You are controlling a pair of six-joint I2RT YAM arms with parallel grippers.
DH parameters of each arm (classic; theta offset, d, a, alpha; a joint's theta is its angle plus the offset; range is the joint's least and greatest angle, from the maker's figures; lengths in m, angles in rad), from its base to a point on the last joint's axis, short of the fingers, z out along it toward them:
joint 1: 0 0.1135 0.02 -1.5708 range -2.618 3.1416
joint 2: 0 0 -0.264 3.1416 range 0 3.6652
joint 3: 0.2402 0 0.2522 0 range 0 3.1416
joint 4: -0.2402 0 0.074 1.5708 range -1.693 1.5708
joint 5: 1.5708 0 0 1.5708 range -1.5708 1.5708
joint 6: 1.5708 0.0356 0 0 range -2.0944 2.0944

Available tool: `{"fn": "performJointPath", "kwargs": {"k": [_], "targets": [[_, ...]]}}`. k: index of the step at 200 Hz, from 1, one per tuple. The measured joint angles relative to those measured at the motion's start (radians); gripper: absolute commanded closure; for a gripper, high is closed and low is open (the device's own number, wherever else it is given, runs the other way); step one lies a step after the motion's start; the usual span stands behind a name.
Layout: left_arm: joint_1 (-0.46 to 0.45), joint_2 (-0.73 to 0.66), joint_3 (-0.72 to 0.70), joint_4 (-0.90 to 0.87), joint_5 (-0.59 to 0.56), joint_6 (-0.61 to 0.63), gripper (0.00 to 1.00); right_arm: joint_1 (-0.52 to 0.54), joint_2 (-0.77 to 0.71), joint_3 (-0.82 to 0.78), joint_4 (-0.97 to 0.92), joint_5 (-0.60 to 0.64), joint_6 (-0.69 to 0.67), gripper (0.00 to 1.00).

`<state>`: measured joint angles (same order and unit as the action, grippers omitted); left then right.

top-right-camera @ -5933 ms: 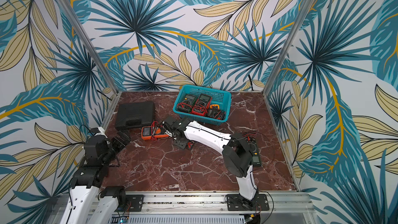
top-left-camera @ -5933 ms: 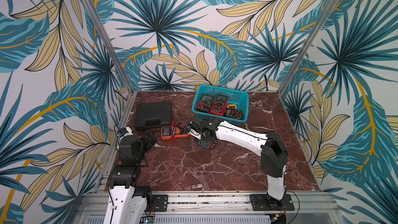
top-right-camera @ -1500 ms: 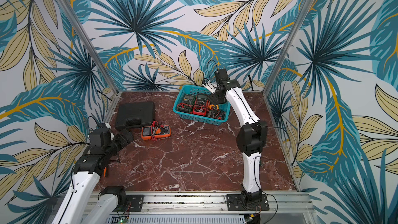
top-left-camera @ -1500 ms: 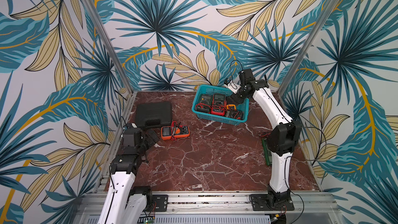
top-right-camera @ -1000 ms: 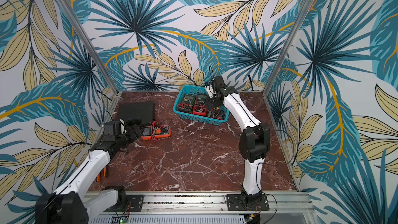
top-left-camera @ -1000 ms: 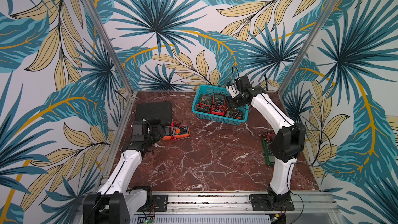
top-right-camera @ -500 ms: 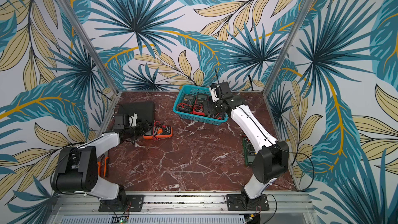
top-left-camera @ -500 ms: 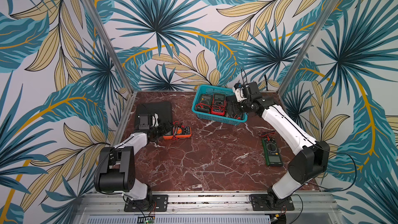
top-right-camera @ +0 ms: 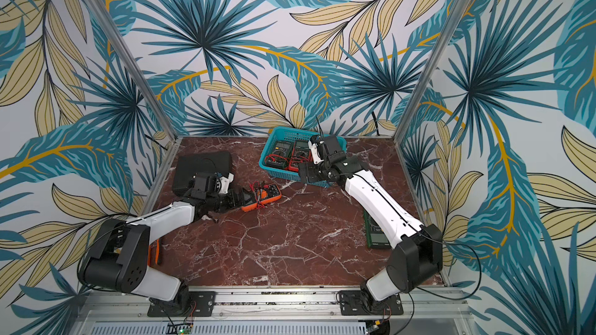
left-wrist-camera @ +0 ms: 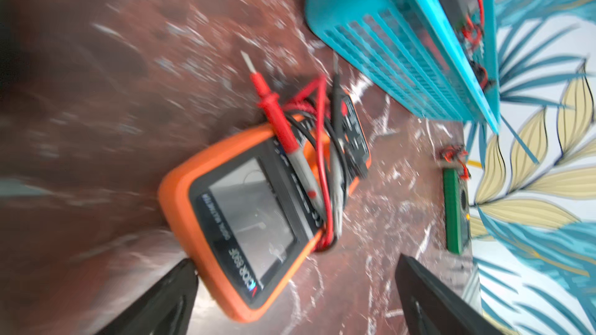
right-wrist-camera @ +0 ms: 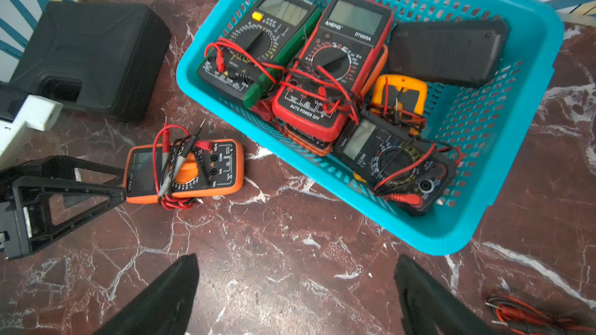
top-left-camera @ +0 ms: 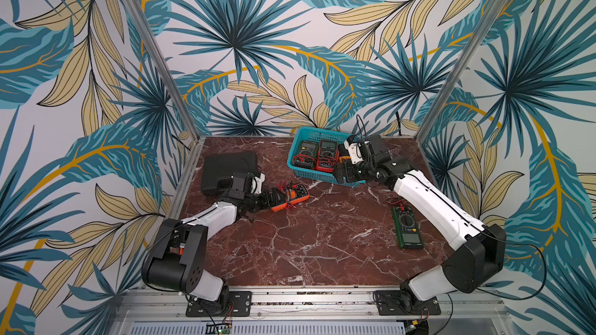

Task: Put the multimeter into the basket
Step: Pick up the multimeter from the center of the board.

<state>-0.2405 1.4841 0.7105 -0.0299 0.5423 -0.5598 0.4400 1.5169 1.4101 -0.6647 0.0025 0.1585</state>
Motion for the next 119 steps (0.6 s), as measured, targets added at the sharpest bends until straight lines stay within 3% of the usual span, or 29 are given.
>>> {"fn": "performJointPath", "kwargs": {"k": [56, 91, 119], "targets": [[-0.201, -0.135, -0.045, -0.051, -0.028, 0.015, 0.0, 0.04, -0.081, -0.13, -0.026, 0.076, 0.08, 0.03], [-0.216, -0.184, 0.021, -0.285, -0.22, 0.087, 0.0, 0.04, -0.151, -0.154, -0.03, 0.127, 0.115, 0.02], [-0.216, -0.177, 0.148, -0.435, -0.349, 0.221, 0.0, 0.04, -0.205, -0.154, -0.029, 0.167, 0.129, 0.02]]}}
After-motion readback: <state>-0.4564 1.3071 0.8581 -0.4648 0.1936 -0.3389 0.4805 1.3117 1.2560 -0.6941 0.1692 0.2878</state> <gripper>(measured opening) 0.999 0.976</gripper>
